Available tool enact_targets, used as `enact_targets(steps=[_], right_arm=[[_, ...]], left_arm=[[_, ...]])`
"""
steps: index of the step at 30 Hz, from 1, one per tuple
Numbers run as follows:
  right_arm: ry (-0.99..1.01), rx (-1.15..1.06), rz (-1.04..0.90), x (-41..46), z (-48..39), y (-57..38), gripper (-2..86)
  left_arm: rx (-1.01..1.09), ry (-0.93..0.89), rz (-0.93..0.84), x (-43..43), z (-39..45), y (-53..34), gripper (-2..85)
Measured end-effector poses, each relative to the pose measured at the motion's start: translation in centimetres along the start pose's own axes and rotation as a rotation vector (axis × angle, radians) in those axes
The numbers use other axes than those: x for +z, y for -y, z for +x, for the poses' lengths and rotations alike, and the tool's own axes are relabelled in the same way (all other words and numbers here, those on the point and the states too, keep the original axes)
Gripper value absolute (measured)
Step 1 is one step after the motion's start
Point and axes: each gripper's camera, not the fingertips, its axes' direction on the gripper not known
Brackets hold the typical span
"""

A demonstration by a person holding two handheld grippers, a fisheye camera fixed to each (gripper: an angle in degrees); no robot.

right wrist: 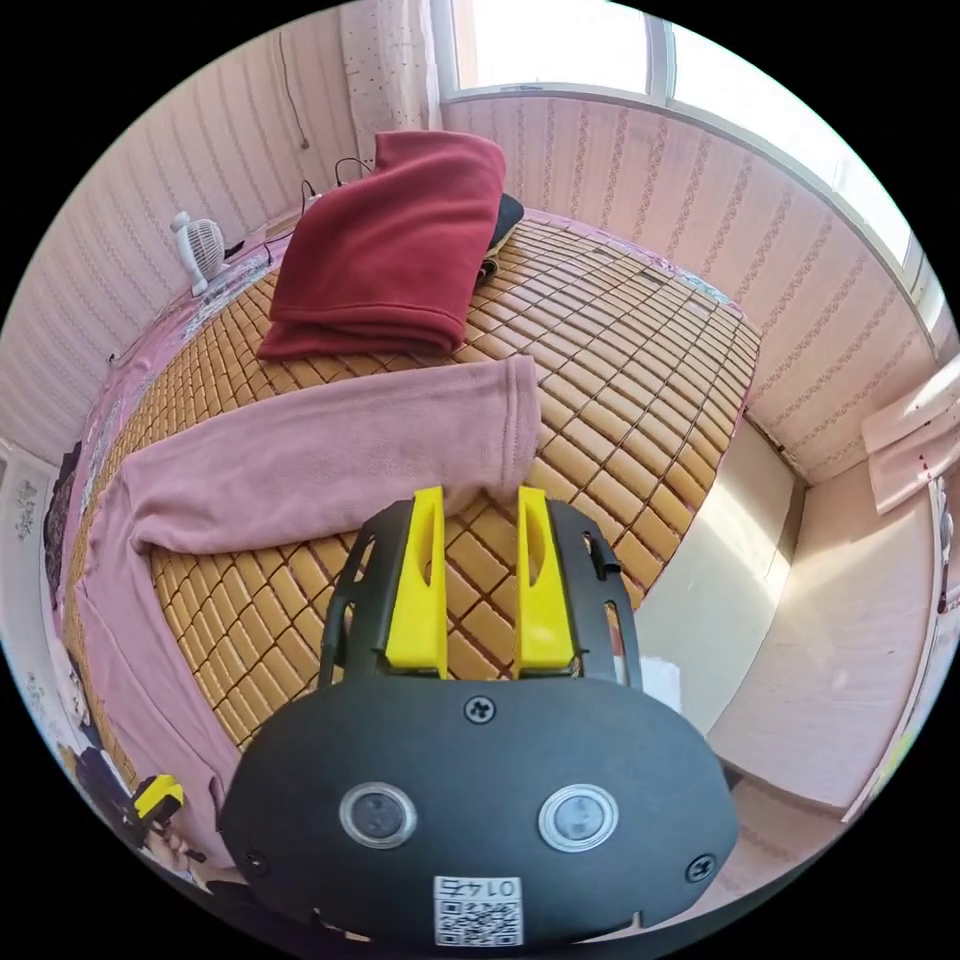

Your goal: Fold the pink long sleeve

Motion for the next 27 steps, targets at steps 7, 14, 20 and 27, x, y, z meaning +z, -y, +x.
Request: enact_targets(steps=[7, 14, 20, 27], right_arm=[[0.486, -0.178, 0.104, -4.0, -0.9, 0.7, 3.1], [1.140, -0.897, 0.316, -18.2, -15.0, -3.5, 3.5], [1.127, -1.357, -0.114, -14.2, -25.9, -16.3, 7.1], [1.044, -1.232, -0.447, -7.4, -26.0, -22.1, 7.9]], left_arm=[[-0.041, -0.033, 0.030, -1.4, -1.8, 0.8, 4.2], [-0.130, -0.163, 0.204, -8.4, -6.2, -2.0, 4.4], [-0.364, -0.009, 0.317, -16.4, -12.3, -10.0, 8.0], [-0.490, 0.048, 0.294, -17.9, -15.5, -14.4, 11.1]])
